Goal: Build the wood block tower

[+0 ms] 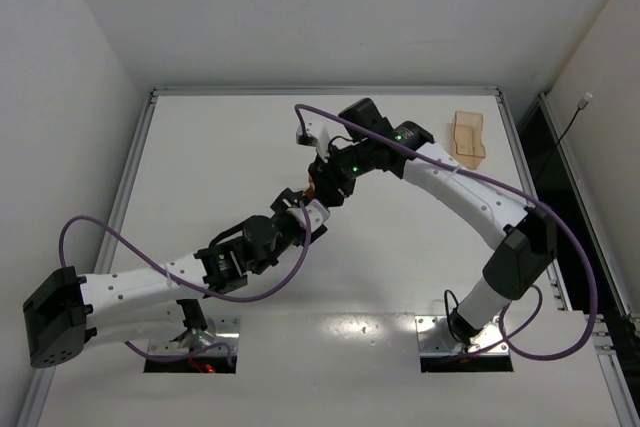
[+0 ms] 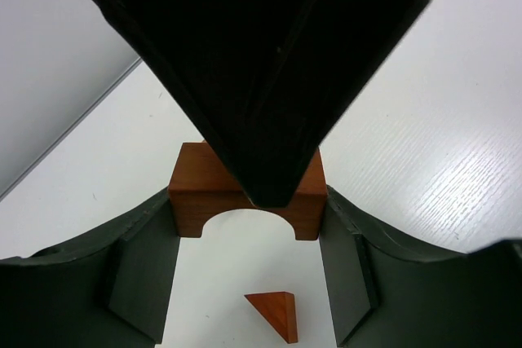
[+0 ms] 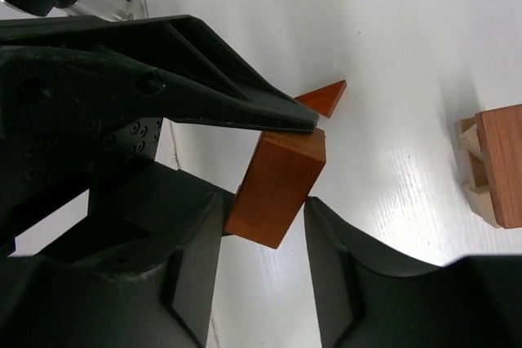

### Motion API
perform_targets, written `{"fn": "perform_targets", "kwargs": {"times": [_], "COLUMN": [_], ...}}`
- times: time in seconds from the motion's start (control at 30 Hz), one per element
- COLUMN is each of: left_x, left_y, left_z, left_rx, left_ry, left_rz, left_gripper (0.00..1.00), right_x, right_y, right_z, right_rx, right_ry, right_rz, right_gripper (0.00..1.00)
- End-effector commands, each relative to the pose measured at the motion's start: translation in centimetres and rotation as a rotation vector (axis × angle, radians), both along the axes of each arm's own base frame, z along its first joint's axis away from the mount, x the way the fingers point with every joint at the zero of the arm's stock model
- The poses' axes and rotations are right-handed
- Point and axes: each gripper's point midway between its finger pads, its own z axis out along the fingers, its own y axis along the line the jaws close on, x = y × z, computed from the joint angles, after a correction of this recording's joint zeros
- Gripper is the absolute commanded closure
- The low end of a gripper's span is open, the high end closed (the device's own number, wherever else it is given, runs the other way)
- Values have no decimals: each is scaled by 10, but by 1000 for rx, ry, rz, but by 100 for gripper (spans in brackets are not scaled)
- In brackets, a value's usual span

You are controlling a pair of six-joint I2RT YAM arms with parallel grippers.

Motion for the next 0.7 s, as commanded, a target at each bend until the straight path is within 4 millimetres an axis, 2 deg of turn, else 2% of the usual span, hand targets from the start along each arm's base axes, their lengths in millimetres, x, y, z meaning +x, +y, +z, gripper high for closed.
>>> {"fn": "perform_targets", "kwargs": {"times": [0.0,0.07,0.13,0.23,0.3,0.37,0.4,0.5,0.67], "left_x": [5,5,5,5,5,5,5,5,5], "left_y": [-5,-5,-5,-5,-5,-5,-5,-5,-5], "left_z": [28,28,28,28,28,28,28,28,30], "left_rx": [-84,-84,-84,-84,-84,-84,-84,-84,-85], "left_ry": [-49,-49,-49,-49,-49,-49,-49,-49,-59], "left_rz": [1,1,1,1,1,1,1,1,1], "left_gripper": [100,100,100,100,100,100,100,100,100], "right_x": [2,2,2,3,3,1,1,1,-4], "right_y": [13,13,13,14,14,15,15,15,16], "right_z": [15,15,15,11,11,12,12,12,20], "right_rx": [58,58,58,52,52,58,58,58,82], "right_ry": [-3,-3,-3,4,4,8,8,8,9], "right_rz": [24,24,24,24,24,30,30,30,56], "right_gripper": [62,67,77,81,90,92,75,51,49]}}
